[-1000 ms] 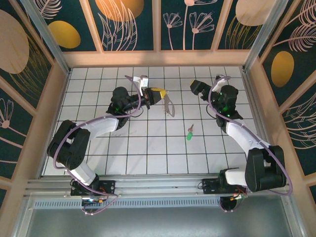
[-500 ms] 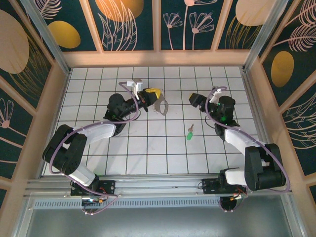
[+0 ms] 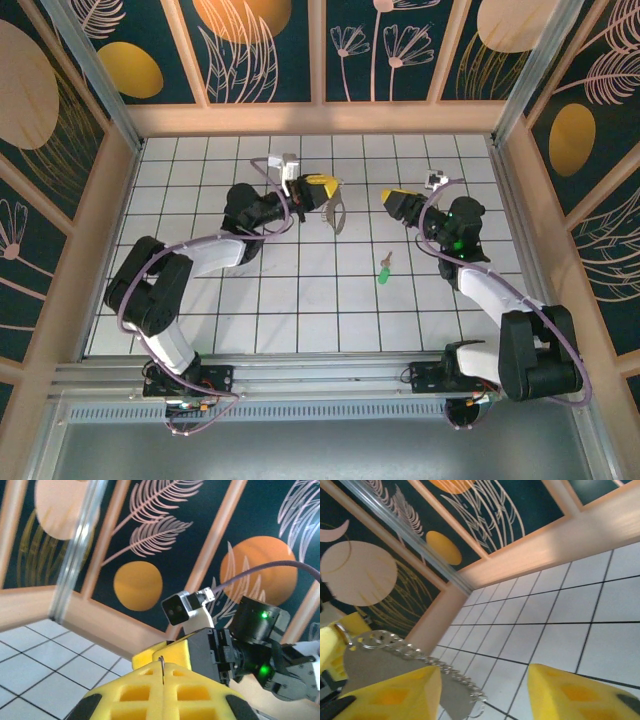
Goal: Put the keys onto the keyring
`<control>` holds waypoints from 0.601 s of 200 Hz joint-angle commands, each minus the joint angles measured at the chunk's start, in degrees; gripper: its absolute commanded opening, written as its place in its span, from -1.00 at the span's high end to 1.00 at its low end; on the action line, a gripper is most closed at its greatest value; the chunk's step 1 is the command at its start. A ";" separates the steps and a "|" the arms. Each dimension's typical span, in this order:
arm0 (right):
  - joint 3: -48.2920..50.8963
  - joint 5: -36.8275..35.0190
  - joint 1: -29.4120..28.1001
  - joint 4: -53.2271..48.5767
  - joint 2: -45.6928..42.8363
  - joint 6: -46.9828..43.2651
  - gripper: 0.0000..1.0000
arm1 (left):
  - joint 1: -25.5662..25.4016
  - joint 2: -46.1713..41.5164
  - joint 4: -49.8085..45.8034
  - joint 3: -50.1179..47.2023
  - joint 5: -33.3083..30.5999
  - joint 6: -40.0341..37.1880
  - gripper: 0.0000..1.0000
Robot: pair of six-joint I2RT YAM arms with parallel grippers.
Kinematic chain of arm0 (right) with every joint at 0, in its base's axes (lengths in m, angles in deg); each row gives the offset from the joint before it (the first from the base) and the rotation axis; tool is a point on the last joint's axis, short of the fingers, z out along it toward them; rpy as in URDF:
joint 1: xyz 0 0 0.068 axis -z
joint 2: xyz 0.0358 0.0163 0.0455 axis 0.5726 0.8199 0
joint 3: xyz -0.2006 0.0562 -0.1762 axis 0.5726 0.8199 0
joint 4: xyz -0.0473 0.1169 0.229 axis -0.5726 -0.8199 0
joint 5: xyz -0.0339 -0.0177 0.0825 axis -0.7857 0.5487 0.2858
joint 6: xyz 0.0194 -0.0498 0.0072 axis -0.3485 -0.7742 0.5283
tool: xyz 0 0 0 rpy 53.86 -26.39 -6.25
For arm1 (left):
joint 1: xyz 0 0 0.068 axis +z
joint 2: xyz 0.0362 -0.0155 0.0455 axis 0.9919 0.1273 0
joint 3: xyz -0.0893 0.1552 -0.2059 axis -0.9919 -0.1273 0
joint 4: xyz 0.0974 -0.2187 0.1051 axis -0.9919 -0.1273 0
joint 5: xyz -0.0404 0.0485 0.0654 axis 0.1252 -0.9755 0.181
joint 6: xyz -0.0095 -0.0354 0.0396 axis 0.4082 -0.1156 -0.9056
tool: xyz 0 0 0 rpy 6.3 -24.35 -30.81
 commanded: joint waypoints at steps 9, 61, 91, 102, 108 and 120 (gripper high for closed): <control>-3.07 4.89 0.16 6.37 -0.56 -0.40 0.08 | -0.26 2.69 1.12 5.98 7.98 4.38 1.00; -4.89 10.95 0.15 15.91 2.72 5.54 0.10 | -0.28 3.84 0.25 8.07 12.76 6.14 1.00; -7.03 16.92 -0.43 22.01 6.12 10.28 0.06 | -0.28 3.71 0.74 7.90 14.10 7.48 1.00; -7.93 18.02 -1.34 21.81 6.64 10.29 0.06 | -0.22 3.60 0.91 7.68 14.30 7.78 1.00; -8.31 18.30 -1.87 21.39 6.73 9.86 0.06 | -0.26 3.63 0.99 7.65 14.34 7.96 1.00; -9.23 18.62 -3.17 19.26 6.73 8.35 0.06 | -0.20 3.77 1.17 7.55 14.35 8.16 1.00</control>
